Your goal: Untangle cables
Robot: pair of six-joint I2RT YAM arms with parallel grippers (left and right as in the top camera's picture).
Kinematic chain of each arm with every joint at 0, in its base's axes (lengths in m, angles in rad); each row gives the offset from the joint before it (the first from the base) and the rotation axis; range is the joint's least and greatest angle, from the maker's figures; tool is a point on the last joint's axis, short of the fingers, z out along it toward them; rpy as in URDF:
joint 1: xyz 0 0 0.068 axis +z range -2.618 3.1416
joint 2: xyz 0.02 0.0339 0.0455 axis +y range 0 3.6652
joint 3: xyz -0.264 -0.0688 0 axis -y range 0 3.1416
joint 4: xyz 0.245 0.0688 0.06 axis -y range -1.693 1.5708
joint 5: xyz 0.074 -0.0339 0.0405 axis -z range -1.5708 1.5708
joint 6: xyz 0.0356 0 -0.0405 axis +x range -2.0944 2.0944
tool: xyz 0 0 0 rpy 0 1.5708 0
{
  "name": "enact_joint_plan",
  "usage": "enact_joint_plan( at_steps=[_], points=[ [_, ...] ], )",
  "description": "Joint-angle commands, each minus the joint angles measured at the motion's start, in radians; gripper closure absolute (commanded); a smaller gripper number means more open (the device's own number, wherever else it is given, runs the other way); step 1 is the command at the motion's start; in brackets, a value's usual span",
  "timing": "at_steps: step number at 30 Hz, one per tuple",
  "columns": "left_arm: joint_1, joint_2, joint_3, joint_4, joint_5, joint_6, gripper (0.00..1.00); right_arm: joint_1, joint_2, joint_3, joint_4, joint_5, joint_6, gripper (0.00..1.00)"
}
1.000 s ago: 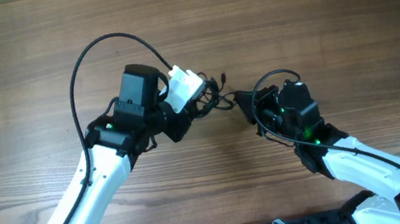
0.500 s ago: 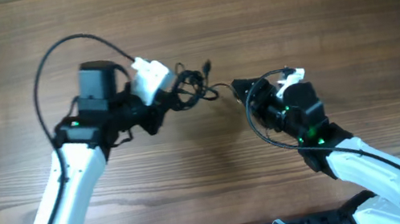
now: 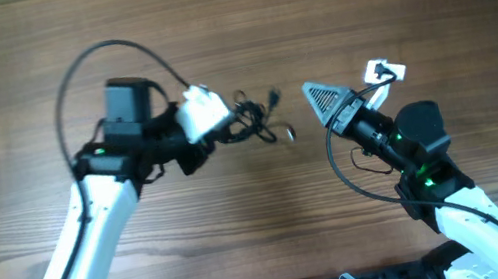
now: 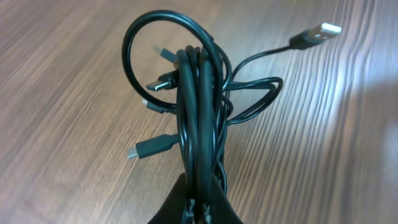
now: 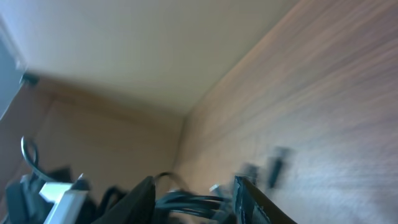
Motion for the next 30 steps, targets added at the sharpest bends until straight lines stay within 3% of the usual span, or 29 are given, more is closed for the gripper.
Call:
enact_joint_plan(
  at_steps=[1,5,9,16,23,30],
  points=[
    [-0.103,0.03,0.004,0.007,-0.212,0.186,0.96,0.0,0.025,0.013,0.0,-0.148,-0.025,0.57],
    [-0.179,0.042,0.004,0.019,-0.336,0.186,0.96,0.001,0.031,0.013,0.002,-0.23,-0.021,0.57],
    [-0.204,0.043,0.004,0.046,-0.337,0.186,0.96,0.002,0.041,0.012,-0.018,-0.312,0.013,0.58],
    [-0.239,0.043,0.004,0.06,-0.332,0.186,0.96,0.002,0.138,0.013,-0.029,-0.288,0.014,0.6],
    [-0.311,0.043,0.004,0.059,-0.332,0.186,0.96,0.002,0.249,0.013,0.109,-0.288,0.059,0.64],
    [-0.336,0.043,0.004,0.06,-0.333,0.186,0.96,0.002,0.264,0.013,0.158,-0.335,0.082,0.89]
  ],
)
